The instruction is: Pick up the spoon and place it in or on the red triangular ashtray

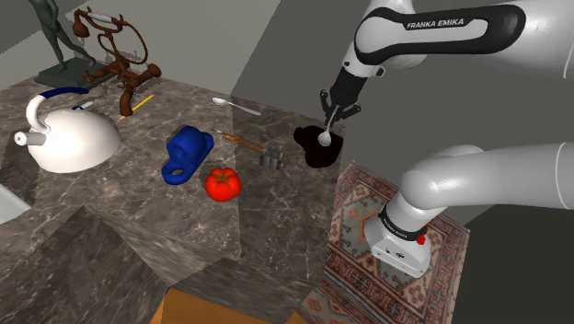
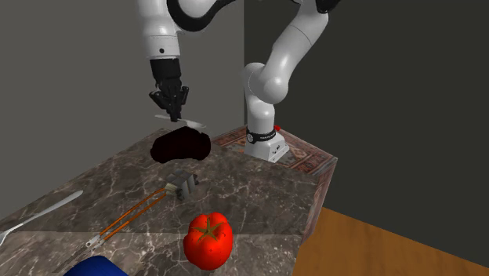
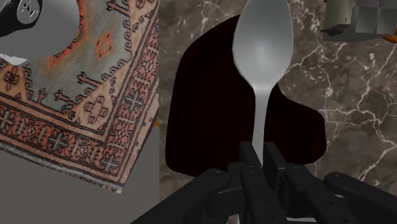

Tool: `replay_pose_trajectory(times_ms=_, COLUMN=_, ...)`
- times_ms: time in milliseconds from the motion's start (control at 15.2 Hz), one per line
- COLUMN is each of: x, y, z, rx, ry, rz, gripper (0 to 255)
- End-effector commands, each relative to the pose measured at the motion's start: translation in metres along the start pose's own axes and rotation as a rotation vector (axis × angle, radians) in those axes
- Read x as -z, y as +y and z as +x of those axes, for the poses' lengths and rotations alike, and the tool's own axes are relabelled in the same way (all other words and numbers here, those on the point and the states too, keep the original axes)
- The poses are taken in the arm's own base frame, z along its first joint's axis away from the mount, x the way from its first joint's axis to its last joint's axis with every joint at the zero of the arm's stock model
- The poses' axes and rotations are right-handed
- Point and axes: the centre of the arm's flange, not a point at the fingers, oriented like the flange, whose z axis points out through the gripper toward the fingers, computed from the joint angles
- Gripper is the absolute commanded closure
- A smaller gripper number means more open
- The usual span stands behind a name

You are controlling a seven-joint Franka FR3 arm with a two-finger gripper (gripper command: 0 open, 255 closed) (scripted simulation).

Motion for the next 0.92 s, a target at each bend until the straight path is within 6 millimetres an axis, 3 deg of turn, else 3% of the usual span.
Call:
replay_pose_trajectory(times_ms=0, x=-0.01, y=0.0, z=0.002, rx=0.0, ry=0.0, rz=0.0, gripper=255)
replay_pose_trajectory(times_ms=528, x=-0.053, y=0.007, z=0.008, rx=0.0, ry=0.0, rz=0.0, gripper=255)
replay_pose_trajectory(times_ms=858, x=-0.053, y=0.007, z=0.008, rx=0.0, ry=0.0, rz=0.0, gripper=255)
